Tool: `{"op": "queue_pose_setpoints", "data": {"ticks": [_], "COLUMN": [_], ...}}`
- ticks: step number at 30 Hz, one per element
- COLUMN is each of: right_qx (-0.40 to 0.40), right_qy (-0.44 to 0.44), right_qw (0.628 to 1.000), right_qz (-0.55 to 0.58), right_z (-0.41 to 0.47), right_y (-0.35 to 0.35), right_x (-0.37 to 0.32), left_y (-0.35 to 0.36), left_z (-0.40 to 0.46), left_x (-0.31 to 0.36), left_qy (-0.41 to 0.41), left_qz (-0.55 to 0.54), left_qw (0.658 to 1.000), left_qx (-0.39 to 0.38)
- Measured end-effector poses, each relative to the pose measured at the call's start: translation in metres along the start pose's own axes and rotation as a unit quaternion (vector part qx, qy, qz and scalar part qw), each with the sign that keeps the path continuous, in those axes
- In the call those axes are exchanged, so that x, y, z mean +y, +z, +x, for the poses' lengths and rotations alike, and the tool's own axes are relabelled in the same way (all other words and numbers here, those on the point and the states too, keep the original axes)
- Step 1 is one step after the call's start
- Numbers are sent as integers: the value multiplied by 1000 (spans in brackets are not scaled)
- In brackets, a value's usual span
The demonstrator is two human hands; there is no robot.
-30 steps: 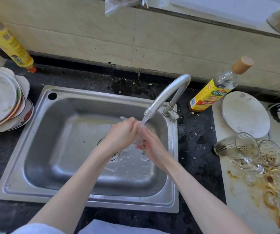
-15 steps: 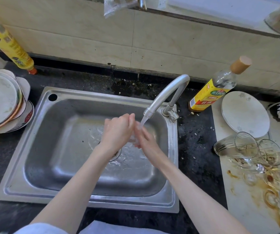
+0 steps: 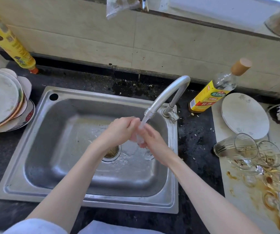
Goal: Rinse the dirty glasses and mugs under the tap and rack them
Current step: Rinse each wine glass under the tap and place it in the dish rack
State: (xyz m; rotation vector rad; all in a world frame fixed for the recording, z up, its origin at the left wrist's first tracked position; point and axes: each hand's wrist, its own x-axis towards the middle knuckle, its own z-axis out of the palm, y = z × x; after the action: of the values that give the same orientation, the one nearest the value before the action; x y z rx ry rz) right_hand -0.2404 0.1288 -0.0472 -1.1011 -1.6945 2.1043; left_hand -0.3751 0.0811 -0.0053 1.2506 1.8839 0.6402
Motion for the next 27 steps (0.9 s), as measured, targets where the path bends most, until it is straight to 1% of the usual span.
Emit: {"op": "queue_pose_setpoints", "data": {"ticks": [2, 3, 5, 7, 8, 10, 12, 13, 15, 16, 18, 20, 22, 23, 25, 27], "right_qx": [9, -8, -80, -133, -136, -101, -43, -16, 21, 28, -1, -67, -102, -96, -54, -26], "right_qy": [-3, 13, 64, 118, 131, 124, 94, 81, 54, 46, 69, 118, 141, 142, 132, 122], "right_qw": [1000, 999, 987, 974, 973, 979, 991, 995, 998, 999, 997, 989, 984, 985, 989, 992], "right_qz": [4, 35, 121, 140, 137, 125, 84, 57, 23, 9, -33, -64, -45, -31, -25, -16], "right_z": [2, 2, 3, 3, 4, 4, 3, 2, -1, -2, -3, -6, -8, -9, -12, -12], "right_y": [-1, -3, -10, -17, -19, -17, -8, -5, -5, -8, -16, -22, -23, -21, -16, -11], "right_x": [2, 0, -5, -10, -9, -5, -3, -4, -2, -2, -6, -12, -12, -11, -12, -12], "left_y": [-3, -5, -8, -7, -5, 0, 2, 1, -2, -5, -8, -6, -2, 0, 4, 11], "left_z": [-1, -2, -4, -7, -8, -6, -4, -3, -3, -4, -6, -6, -5, -4, -3, -2], "left_x": [-3, -4, -8, -11, -11, -9, -3, -2, -5, -7, -15, -17, -17, -16, -15, -13], "left_qy": [14, 26, 49, 66, 67, 53, 4, -18, -31, -29, -18, -3, 4, 3, 10, 27], "left_qz": [-41, -64, -101, -126, -124, -82, -26, -26, -94, -129, -163, -162, -156, -154, -132, -136], "left_qw": [999, 998, 994, 990, 990, 995, 1000, 999, 995, 991, 986, 987, 988, 987, 986, 981], "left_qx": [3, 5, 0, -13, -14, 1, 16, 15, -7, -17, -19, -8, 17, 41, 98, 134]}}
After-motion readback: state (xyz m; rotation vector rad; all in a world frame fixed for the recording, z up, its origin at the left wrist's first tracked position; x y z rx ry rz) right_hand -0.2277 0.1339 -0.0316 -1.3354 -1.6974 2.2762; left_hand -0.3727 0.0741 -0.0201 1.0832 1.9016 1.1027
